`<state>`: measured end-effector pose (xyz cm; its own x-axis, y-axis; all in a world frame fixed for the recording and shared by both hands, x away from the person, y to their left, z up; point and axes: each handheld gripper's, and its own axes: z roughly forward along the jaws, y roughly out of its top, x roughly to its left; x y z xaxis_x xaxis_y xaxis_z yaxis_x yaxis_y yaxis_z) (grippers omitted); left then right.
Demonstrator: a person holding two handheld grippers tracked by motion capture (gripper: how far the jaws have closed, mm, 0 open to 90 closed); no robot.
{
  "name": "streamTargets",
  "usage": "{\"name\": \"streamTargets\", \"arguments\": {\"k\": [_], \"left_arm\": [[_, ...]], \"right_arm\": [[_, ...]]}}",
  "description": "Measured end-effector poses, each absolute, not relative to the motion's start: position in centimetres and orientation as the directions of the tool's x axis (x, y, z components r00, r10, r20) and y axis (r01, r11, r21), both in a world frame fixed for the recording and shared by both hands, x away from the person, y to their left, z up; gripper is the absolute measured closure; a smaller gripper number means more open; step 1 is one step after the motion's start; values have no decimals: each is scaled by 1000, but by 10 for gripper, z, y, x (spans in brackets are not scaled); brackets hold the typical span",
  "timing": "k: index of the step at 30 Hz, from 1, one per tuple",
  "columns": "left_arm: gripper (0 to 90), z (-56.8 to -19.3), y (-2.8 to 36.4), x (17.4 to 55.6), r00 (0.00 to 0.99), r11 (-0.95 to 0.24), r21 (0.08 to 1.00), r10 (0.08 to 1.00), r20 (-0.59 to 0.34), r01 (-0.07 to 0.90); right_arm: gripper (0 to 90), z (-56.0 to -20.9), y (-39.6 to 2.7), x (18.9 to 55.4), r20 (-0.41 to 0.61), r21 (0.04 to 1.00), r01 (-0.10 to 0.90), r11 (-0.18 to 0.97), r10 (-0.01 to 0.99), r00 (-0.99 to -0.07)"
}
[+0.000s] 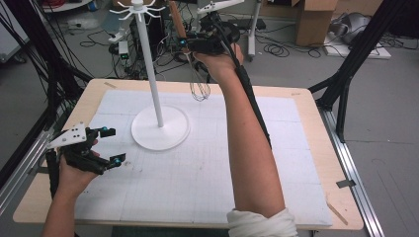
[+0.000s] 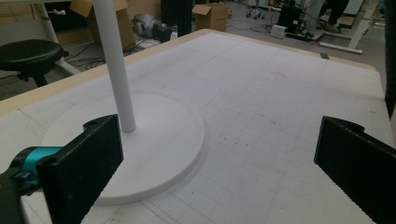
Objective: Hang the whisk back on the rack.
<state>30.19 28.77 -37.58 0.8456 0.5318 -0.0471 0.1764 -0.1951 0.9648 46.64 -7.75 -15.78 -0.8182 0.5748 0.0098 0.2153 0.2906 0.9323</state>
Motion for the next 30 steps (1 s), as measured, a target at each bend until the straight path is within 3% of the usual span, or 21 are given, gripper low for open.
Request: {"name": "streamTargets", "arguments": {"k": [30], "left_arm": [[18,-376,289,302,845,-192,966,533,-47,175]], "right_arm": [[725,-159,-59,469,-12,922,211,324,571,-821]]}}
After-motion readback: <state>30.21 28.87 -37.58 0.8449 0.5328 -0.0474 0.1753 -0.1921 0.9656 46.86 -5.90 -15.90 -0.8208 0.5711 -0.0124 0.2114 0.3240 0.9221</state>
